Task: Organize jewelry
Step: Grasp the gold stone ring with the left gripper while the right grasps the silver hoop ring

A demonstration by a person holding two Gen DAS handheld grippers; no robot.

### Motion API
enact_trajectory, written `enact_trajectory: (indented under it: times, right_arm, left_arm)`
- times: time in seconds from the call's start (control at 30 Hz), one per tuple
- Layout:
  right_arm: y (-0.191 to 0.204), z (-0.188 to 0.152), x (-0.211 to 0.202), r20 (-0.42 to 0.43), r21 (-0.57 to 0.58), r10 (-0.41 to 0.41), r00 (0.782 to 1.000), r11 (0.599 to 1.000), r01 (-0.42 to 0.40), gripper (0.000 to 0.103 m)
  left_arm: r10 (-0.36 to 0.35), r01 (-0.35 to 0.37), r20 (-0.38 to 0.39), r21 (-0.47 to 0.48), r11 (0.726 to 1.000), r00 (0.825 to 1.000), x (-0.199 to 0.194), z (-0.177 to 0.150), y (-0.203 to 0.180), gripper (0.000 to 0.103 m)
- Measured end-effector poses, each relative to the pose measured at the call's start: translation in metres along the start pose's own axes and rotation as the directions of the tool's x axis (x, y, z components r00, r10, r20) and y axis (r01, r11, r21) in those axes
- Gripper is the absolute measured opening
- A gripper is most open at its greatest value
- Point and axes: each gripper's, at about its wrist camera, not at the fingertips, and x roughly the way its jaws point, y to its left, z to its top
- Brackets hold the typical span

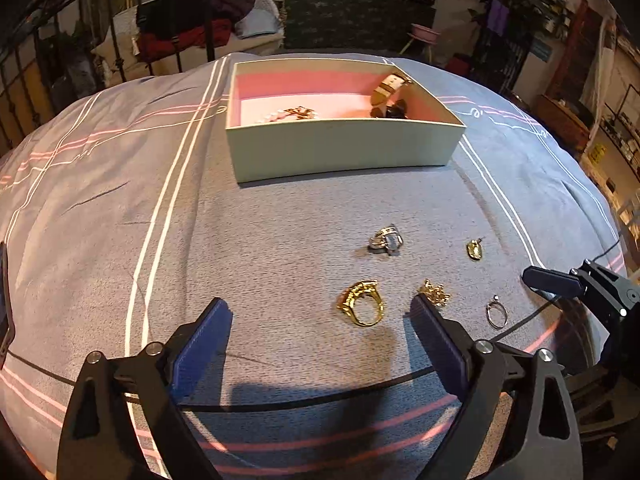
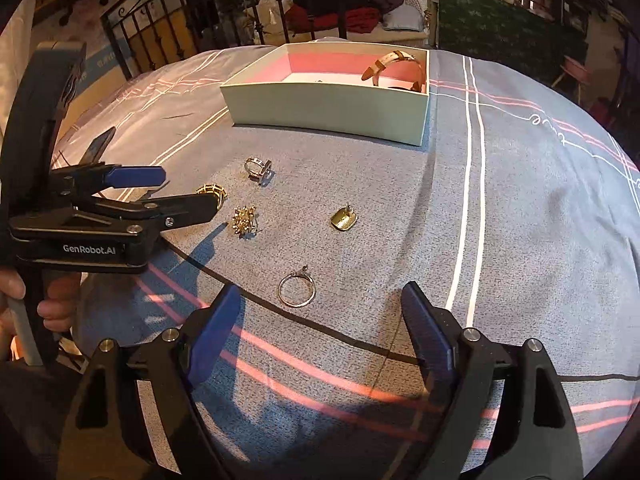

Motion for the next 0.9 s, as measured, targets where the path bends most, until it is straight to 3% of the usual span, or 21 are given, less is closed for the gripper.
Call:
enact_trajectory:
  times: [0.1, 0.2, 0.27, 0.37, 0.47, 0.67, 0.8, 0.9]
  right_arm:
    - [-0.004, -0.001, 0.001, -0.003, 0.019, 0.013, 1.0, 1.0, -0.013, 0.082]
    - [-0.005, -0.001, 0.002, -0.001, 0.02, 0.012, 1.0, 1.0, -0.012, 0.082]
    - [-0.004, -0.001, 0.002, 0.0, 0.021, 0.01, 1.0, 1.0, -0.01, 0.082]
    - [-0.004, 0.001, 0.003, -0.004, 0.029, 0.004, 1.0, 1.0, -0.004, 0.082]
    - [0.0, 0.004, 0.006, -0.002, 0.016, -0.021, 1.0, 1.0, 0.021, 0.082]
    - [0.01, 0.005, 0.008, 0.005, -0.04, -0.028, 1.0, 0.999, 0.028, 0.058]
    - [0.012, 0.005, 0.007, 0.003, -0.044, 0.026, 1.0, 0.999, -0.025, 0.021]
    - [0.01, 0.005, 0.007, 0.004, -0.026, 0.048, 0.999, 0.999, -0.048, 0.02]
  left_arm:
    - [0.046, -0.046, 0.007, 0.059, 0.997, 0.999, 0.007, -0.001, -0.012, 0.076]
    - [0.034, -0.037, 0.029, 0.095, 0.995, 0.999, 0.006, -0.001, -0.018, 0.064]
    - [0.023, -0.026, 0.039, 0.1, 0.995, 0.999, 0.005, -0.002, -0.019, 0.046]
    - [0.017, -0.023, 0.055, 0.105, 0.994, 0.998, 0.002, -0.004, -0.019, 0.029]
    - [0.006, -0.011, 0.059, 0.083, 0.996, 0.998, 0.001, -0.003, -0.014, 0.024]
    - [-0.037, 0.035, 0.057, 0.033, 0.999, 0.998, -0.001, -0.003, -0.005, 0.024]
    - [-0.029, 0.027, 0.054, 0.034, 0.999, 0.998, -0.001, -0.003, -0.007, 0.024]
    - [-0.022, 0.02, 0.054, 0.037, 0.999, 0.998, -0.001, -0.003, -0.007, 0.024]
